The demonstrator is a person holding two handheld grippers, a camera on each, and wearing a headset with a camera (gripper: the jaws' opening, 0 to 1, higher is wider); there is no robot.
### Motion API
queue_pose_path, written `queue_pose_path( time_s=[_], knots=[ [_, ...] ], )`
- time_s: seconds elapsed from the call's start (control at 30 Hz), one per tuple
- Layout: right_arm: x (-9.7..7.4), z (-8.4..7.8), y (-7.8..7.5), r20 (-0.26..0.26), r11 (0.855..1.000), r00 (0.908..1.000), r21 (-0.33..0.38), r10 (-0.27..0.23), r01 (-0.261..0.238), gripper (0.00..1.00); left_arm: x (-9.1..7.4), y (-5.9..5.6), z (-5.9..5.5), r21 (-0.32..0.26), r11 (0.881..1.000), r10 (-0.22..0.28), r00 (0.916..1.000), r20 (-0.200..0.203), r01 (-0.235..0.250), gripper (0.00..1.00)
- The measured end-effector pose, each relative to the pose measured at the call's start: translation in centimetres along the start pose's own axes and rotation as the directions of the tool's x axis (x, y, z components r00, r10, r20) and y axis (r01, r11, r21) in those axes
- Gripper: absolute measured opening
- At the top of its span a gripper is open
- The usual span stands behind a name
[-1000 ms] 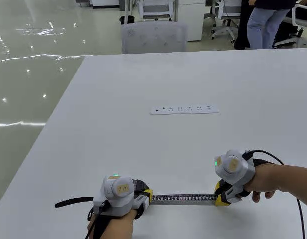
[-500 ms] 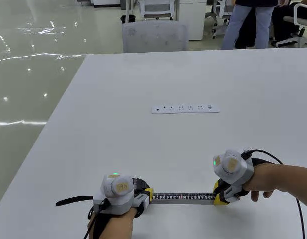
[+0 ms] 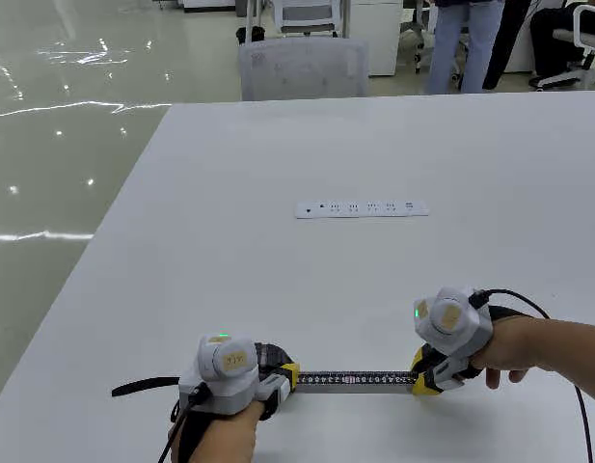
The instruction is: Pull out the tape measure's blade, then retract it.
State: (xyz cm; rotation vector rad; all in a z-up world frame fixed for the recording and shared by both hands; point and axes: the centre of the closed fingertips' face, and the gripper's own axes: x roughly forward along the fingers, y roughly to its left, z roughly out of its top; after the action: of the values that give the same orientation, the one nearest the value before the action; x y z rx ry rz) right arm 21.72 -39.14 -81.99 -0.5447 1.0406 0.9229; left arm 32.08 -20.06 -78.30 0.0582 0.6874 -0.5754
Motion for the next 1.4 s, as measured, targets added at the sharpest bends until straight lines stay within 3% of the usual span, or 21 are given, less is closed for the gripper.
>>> queue_pose_path(
  time_s=[1.4],
  knots=[
    [1.6,3.0,0.3,0.039,1.000,0.9992,0.007,0.009,-0.009,0.13,0.1,0.1,-0.1,-0.006,1.000,-0.014,0.9999,-0.006,0.014,0.57]
  ],
)
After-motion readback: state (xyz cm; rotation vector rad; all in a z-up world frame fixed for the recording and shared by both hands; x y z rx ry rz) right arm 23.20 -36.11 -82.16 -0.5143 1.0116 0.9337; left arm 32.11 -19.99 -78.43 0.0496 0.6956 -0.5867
